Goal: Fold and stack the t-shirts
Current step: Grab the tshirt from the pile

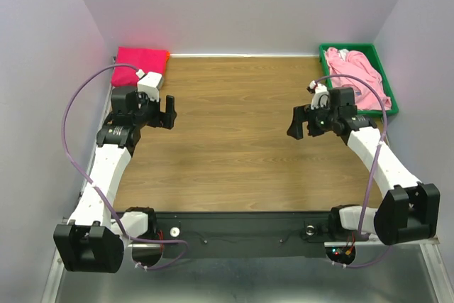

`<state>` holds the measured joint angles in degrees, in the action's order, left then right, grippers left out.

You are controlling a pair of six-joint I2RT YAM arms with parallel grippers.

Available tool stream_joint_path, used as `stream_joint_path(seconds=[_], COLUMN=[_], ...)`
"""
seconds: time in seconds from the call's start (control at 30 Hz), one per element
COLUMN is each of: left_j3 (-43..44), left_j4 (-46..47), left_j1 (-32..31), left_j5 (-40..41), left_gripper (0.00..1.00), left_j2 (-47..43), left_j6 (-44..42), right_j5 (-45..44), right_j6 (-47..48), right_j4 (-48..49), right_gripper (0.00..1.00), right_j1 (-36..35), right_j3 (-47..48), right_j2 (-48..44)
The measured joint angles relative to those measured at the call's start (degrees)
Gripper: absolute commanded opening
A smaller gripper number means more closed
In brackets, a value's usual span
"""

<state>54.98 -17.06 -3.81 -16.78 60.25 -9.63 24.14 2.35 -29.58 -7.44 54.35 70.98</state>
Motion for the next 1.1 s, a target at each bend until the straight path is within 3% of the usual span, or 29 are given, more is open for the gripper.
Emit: stream_joint_path(seconds=[0.23,0.47,0.7,0.97,1.1], left_j3=[3.08,6.12,9.03,10.91,11.41], left_j4=[-2.12,-1.95,-2.23,-3.08,-3.41], left_j1=[0.0,0.0,0.0,0.0,0.02], left_j5=[-2.62,-6.54,-9.29,-10.27,-10.21], left_gripper=[0.99,0.99,0.99,0.99,0.99], left_j2=[0.24,0.42,5.16,10.08,10.88], left_j6=[-0.66,-0.57,-0.52,-0.39,-0.44], right_j5=[3.34,4.0,-5.16,-14.27,-16.57], right_j6=[0.37,3.58,7.21,11.3,12.59], right_j4=[-4.22,-7.02,-7.96,-8.96,-8.85], right_gripper=[1.0,1.0,1.0,1.0,0.95], right_j1=[3.54,10.78,16.7,20.35,22.18], right_j3=[13.07,39.69,63.43,79.62,85.26], right_j2=[6.88,23.69,44.26,61.51,69.11])
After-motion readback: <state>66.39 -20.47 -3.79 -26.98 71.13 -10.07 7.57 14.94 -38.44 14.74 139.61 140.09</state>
